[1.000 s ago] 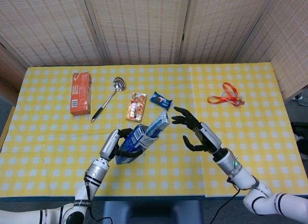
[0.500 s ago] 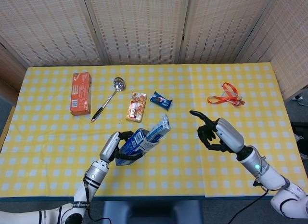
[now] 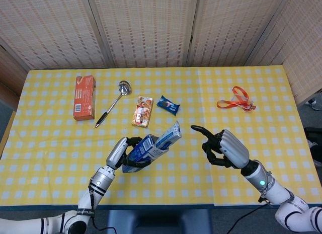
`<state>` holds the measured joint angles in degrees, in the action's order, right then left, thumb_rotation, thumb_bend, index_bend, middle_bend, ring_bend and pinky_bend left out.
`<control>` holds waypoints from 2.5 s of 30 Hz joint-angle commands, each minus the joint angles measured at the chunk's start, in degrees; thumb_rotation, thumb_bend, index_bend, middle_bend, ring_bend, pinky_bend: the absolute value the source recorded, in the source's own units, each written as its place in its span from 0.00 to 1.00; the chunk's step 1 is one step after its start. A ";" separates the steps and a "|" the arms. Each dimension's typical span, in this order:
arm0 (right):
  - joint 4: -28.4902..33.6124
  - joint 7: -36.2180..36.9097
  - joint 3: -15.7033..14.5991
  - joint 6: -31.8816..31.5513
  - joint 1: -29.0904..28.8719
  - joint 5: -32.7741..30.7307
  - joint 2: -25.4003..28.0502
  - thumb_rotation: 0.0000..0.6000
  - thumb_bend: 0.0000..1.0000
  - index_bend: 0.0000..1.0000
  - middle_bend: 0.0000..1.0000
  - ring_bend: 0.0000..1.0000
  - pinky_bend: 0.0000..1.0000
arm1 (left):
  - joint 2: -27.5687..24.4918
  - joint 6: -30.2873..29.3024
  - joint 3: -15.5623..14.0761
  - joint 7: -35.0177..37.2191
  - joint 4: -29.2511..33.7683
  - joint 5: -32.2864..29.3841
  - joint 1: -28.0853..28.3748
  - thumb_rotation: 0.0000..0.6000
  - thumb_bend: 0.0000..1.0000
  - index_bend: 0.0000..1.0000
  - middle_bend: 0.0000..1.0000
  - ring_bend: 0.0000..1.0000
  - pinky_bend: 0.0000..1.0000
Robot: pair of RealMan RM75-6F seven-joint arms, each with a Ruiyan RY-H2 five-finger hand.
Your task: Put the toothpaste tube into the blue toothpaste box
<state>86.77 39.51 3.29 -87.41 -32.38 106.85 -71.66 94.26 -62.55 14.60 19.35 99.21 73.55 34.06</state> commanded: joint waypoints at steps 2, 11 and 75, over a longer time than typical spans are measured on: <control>-1.38 1.76 0.63 -2.23 0.06 0.36 -2.09 1.00 0.91 0.00 0.89 0.92 0.93 | 0.09 -0.12 -0.02 -0.13 -0.02 -0.01 0.04 1.00 0.13 0.64 0.67 0.54 0.65; 0.09 1.39 -0.36 1.55 -1.95 -0.01 -2.50 1.00 0.91 0.00 0.89 0.92 0.93 | 0.26 0.03 0.09 -0.88 0.70 0.30 0.64 1.00 0.13 0.64 0.67 0.54 0.65; 0.22 1.22 -6.92 8.87 -4.54 -0.92 -3.15 1.00 0.91 0.00 0.89 0.91 0.93 | -4.02 1.16 -1.83 16.23 -3.17 7.86 2.83 1.00 0.13 0.56 0.48 0.26 0.34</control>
<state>87.06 40.26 -3.75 -77.93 -37.19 106.02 -74.83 90.28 -61.34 12.79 35.58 96.01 81.38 36.92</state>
